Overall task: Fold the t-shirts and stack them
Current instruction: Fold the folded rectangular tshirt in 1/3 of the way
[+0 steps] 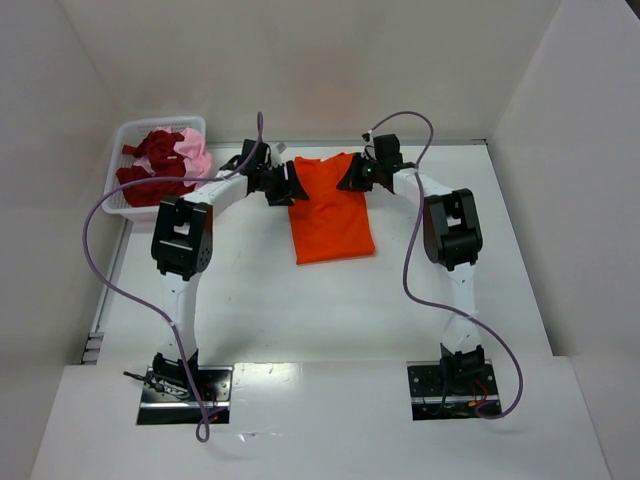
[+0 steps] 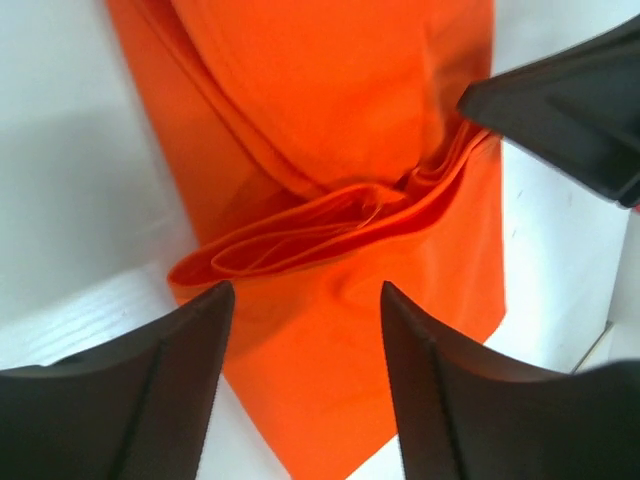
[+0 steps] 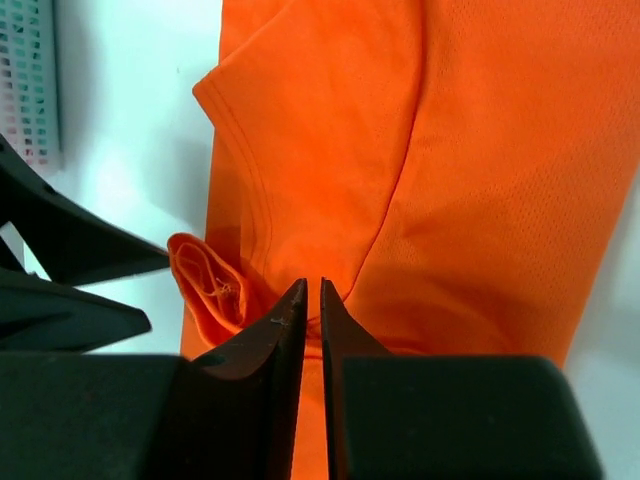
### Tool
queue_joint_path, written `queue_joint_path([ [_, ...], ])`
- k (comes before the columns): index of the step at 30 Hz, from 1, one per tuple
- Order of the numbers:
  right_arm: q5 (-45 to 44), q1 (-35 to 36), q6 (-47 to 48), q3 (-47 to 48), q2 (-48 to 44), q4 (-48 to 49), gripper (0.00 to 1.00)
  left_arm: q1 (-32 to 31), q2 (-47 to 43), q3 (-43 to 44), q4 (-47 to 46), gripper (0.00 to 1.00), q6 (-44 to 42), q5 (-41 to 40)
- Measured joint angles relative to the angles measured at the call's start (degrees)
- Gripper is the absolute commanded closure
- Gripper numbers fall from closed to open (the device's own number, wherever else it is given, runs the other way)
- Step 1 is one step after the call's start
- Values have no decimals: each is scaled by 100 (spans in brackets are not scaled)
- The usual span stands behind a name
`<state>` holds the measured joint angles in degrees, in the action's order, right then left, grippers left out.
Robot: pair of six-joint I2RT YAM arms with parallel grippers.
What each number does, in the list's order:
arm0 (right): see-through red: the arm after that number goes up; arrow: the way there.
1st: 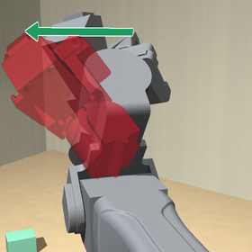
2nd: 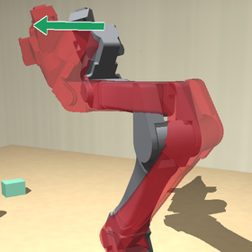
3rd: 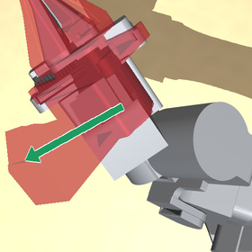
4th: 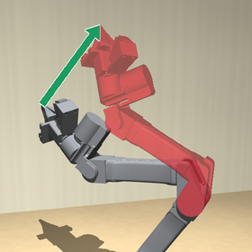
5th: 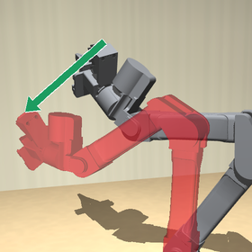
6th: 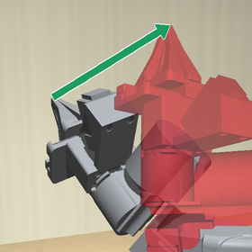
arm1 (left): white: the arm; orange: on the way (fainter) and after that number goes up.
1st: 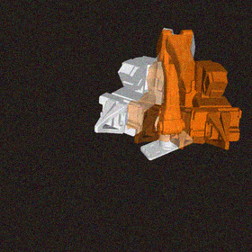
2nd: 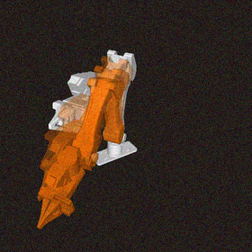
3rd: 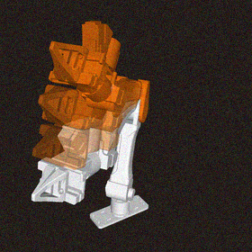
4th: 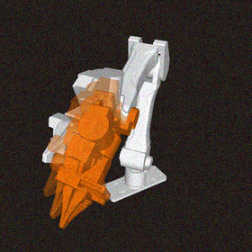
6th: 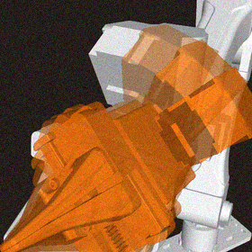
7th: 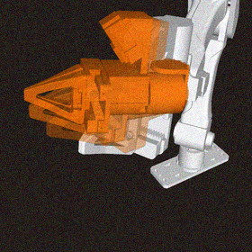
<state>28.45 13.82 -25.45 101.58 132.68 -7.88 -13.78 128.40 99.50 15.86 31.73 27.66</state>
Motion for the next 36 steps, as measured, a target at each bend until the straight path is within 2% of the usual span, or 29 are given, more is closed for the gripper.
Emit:
queue_joint_path([
  [5, -59, -109, -9, -90, -79, -66, 72, 63, 0, 114, -7, 24, -2, 7],
  [6, -83, -160, -9, -208, -168, -79, 65, 81, 0, 120, 0, 23, -4, 7],
  [8, -155, -299, -15, -544, -446, -83, 58, 120, 0, 140, 22, 20, -20, 7],
  [12, -422, -597, 20, -1453, -1425, -74, 30, 162, -68, 57, 52, 14, -55, -33],
  [15, -636, -737, 70, -2135, -2293, -9, 20, 179, -481, -466, 96, 12, -118, -39],
  [16, -686, -739, 83, -2358, -2573, 20, 8, 175, -654, -638, 127, 12, -142, -35],
  [18, -691, -715, 50, -2765, -3023, 33, 1, 175, -1034, -1010, 162, 11, -164, -24],
  [23, -675, -667, -101, -3919, -3759, 118, 0, 24, -2100, -2100, 107, 11, -142, -39],
  [27, -839, -592, -219, -4710, -4035, 20, 0, -243, -2514, -2791, 42, 11, -13, -118],
  [29, -1003, -444, -219, -4833, -4081, -66, 0, -348, -2520, -2994, 52, 11, 28, -146],
  [32, -1113, -175, -221, -4841, -4127, -26, 5, -400, -2520, -3193, 96, 11, 103, -221],
  [33, -1128, -114, -227, -4839, -4131, -15, 10, -402, -2520, -3204, 92, 11, 129, -238],
  [36, -1139, -11, -273, -4839, -4116, 20, 13, -411, -2520, -3209, 37, 11, 155, -262],
])
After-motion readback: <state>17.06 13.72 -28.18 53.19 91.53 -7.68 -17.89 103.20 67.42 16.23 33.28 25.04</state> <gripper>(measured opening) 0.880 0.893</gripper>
